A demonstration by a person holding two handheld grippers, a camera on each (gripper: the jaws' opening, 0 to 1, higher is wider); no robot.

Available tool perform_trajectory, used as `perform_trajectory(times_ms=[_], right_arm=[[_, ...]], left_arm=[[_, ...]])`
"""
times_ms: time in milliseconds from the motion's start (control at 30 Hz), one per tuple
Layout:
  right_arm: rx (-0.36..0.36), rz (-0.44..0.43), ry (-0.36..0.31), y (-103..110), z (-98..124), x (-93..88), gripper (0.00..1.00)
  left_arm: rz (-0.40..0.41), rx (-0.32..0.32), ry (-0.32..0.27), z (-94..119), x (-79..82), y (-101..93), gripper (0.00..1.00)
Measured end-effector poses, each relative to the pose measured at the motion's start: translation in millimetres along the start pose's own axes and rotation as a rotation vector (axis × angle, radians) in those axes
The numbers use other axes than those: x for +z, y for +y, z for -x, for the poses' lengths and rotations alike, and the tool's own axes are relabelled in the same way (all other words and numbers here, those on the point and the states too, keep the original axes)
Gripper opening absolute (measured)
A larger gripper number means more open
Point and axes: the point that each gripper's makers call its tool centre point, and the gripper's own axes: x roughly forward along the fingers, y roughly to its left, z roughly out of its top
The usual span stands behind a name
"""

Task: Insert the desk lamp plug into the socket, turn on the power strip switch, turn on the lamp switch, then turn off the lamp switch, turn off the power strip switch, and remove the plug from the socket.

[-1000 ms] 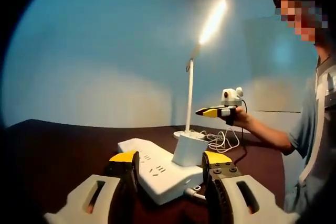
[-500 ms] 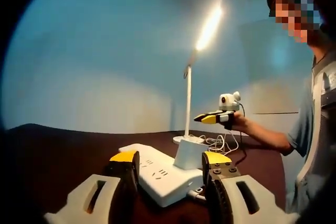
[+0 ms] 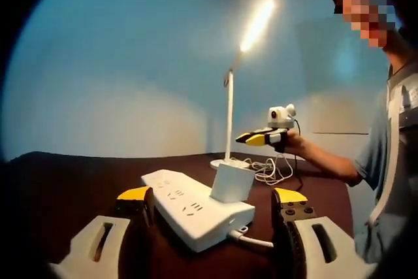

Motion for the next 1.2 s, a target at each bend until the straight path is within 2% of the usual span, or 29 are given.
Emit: perform_trajectory(times_ms=[100,200,433,667,1200], right_arm=[[0.018,0.002,0.001,7,-3,0.2,0.3],[0.063,0.006,-0.025,19,-7,5.6,0.3],[0.141,0.025,-0.017,44,-18,7.0,0.3],[0.155,0.047,0.009,50,-21,1.5,0.3],[0.163,0.051,0.022,57,-25,-2.3,0.3]], left_arm=[[0.012,-0.017,0.039,-1,-6.1,-1.9,0.53],[0.014,-0.017,0.063,-2,-10.7,-3.1,0.51],[-0.001,0.047,0.101,-1,-18.3,6.8,0.41],[-0.022,0.061,0.144,-3,-26.9,8.0,0.39],[-0.008,0.071,0.172,-2,-33.6,7.8,0.36]])
